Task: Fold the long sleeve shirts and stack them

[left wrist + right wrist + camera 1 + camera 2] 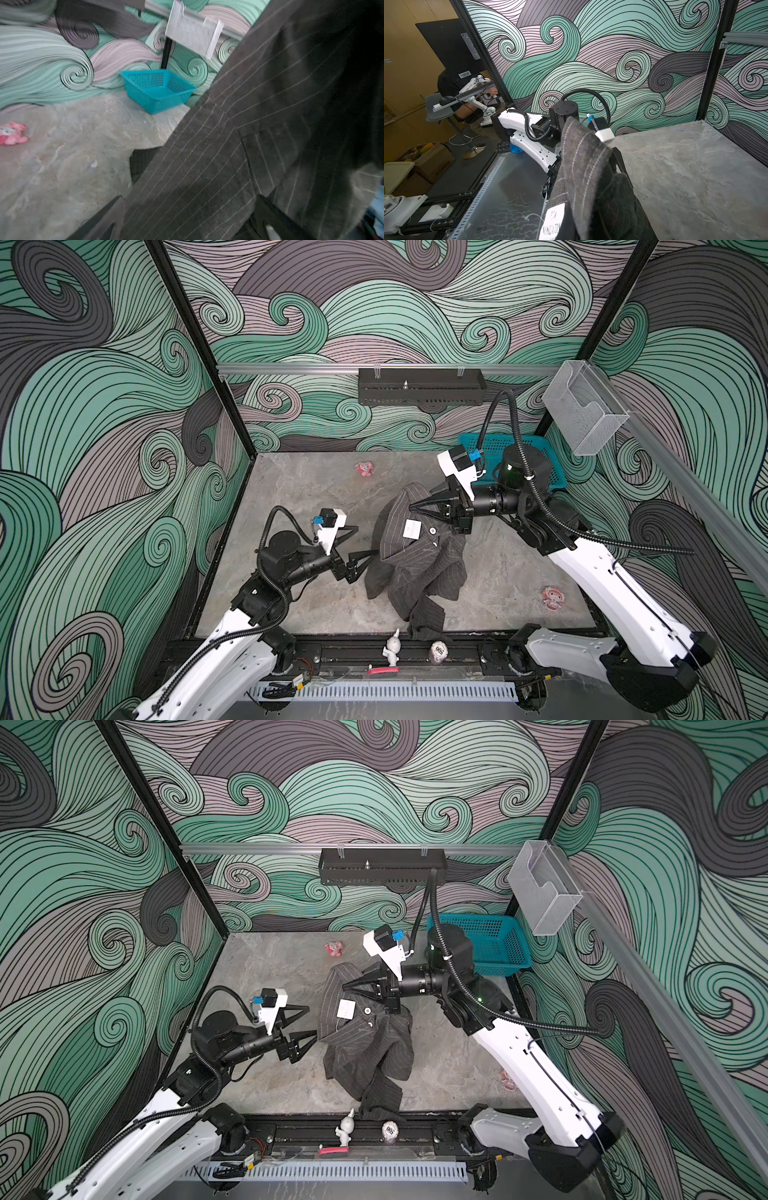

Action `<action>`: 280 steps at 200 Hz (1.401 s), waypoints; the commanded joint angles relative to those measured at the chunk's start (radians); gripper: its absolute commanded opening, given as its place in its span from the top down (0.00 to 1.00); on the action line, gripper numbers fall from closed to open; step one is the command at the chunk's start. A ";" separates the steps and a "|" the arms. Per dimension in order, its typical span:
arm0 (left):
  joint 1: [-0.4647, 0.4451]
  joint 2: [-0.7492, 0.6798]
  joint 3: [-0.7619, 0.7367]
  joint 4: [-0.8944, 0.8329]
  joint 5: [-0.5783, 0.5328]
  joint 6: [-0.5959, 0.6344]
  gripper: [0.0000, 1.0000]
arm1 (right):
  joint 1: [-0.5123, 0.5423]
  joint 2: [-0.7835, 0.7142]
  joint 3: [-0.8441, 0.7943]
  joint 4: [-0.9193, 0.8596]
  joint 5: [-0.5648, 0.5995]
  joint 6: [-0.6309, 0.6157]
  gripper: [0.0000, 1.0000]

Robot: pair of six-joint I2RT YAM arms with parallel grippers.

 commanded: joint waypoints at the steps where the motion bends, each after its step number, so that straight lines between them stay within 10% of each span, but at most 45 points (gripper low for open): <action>1: -0.050 0.066 0.086 0.008 -0.092 0.014 0.01 | -0.013 0.011 0.001 0.080 -0.054 0.035 1.00; 100: -0.065 0.126 0.146 0.086 -0.245 0.155 0.01 | -0.043 0.019 -0.008 0.066 -0.129 0.038 1.00; 162: -0.064 0.256 0.271 0.074 -0.041 0.265 0.04 | -0.047 0.021 -0.013 0.033 -0.172 0.017 1.00; 215: -0.064 0.272 0.286 0.031 0.280 0.228 0.32 | -0.118 0.030 -0.059 0.089 -0.186 0.065 1.00; 227: -0.064 0.264 0.283 0.018 0.319 0.219 0.59 | -0.135 0.037 -0.074 0.110 -0.188 0.081 1.00; 237: -0.064 0.255 0.276 0.016 0.347 0.217 1.00 | -0.147 0.048 -0.080 0.125 -0.187 0.096 0.99; 280: -0.064 0.253 0.317 -0.129 0.160 0.224 1.00 | -0.190 0.089 -0.105 0.158 -0.131 0.132 0.80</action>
